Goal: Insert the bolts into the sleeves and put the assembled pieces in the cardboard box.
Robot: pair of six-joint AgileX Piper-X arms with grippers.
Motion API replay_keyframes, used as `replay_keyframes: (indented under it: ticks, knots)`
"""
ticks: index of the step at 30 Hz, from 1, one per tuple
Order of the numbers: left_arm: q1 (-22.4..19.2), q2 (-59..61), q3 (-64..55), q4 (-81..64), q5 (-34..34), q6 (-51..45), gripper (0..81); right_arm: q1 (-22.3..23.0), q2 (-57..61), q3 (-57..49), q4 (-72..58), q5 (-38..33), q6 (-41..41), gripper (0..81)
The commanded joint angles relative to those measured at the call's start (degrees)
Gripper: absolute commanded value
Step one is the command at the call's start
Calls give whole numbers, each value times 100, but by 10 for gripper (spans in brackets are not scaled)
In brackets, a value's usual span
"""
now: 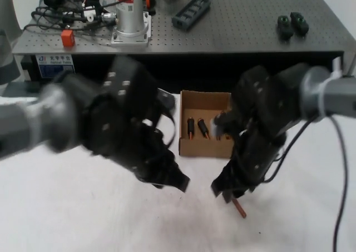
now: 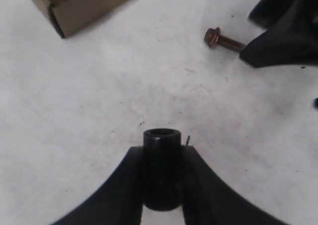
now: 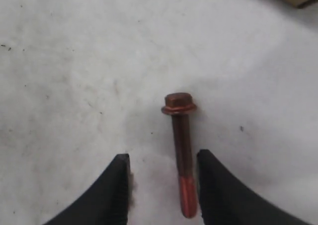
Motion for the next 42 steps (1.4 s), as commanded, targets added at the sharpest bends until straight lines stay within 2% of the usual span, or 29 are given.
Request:
replay_keyframes:
  ticks: [1,7,9,14,17,20,25,27,30,33,35,42]
  knots:
    - [134,-577,288,-368,69,-359,7,57,110,-17,-251,254,-67,312]
    - [233,-1397,559,-350,69,-382,7,56,369,-12,-476,587,-67,292]
    - [233,-1563,561,-314,69,-382,7,56,383,-12,-480,587,-87,232]
    - [233,-1832,561,-313,69,-382,7,56,366,-12,-480,587,-239,13]
    - [233,-1918,561,-313,82,-382,7,-20,134,-12,-514,466,-144,33]
    - [233,-1946,565,-448,558,-403,7,-215,-436,96,-766,-289,1,33]
    - [233,-1946,936,-1725,2030,-978,7,-739,-2094,803,-2077,-1908,774,33]
    - [233,-1946,1197,-2517,2462,-1560,7,-912,-2812,1288,-3053,-2706,1368,33]
    - [50,-1946,1525,-3627,2712,-2066,7,-973,-3628,2023,-4564,-3589,2349,33]
    - [-219,-1946,1633,-4179,2745,-2163,7,-871,-4122,2539,-5893,-3887,3332,33]
    - [-375,-1946,1631,-4291,2776,-2163,7,-803,-4277,2742,-6330,-3902,3846,33]
    - [-497,-1946,1631,-4295,3018,-2163,7,-611,-4343,2906,-6940,-4113,4309,33]
